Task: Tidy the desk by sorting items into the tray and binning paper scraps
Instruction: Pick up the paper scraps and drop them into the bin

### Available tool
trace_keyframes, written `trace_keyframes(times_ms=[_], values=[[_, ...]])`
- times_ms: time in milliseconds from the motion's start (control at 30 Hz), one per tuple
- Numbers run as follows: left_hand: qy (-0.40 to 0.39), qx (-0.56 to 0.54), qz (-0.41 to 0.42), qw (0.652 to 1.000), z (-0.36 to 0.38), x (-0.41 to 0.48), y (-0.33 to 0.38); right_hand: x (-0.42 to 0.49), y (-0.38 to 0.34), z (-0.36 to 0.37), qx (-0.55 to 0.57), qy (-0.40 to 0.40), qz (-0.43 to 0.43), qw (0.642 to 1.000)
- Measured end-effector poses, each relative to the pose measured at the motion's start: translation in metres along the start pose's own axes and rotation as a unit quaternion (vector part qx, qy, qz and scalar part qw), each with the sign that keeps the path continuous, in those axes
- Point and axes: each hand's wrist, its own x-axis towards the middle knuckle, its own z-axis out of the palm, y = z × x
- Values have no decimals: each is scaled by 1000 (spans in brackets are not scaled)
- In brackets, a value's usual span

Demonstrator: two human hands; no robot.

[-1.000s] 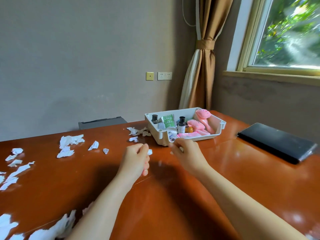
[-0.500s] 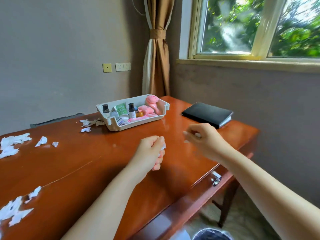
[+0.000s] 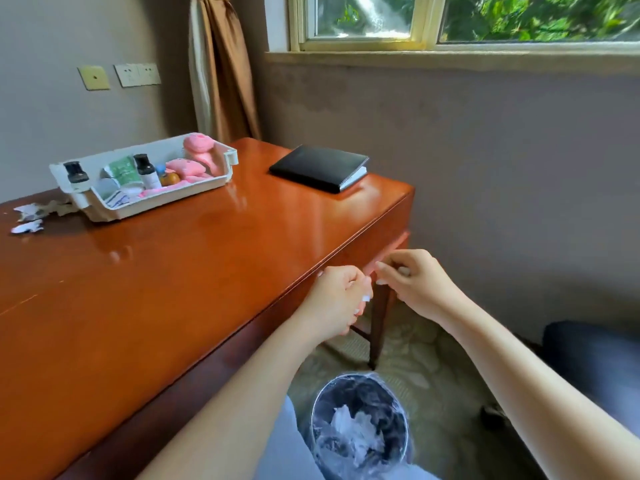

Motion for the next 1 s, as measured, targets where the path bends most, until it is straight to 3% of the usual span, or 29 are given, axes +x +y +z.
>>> trace_keyframes(times_ms=[500, 833, 1000], values=[[-81, 140, -135, 978, 69, 54, -141, -15, 149, 103, 4, -122, 216, 969], [-127, 122, -290, 941, 88, 78, -202, -28, 208, 164, 17, -172, 346, 922], [-153, 156, -273, 937, 94, 83, -229, -33, 223, 181, 16, -180, 401, 898]])
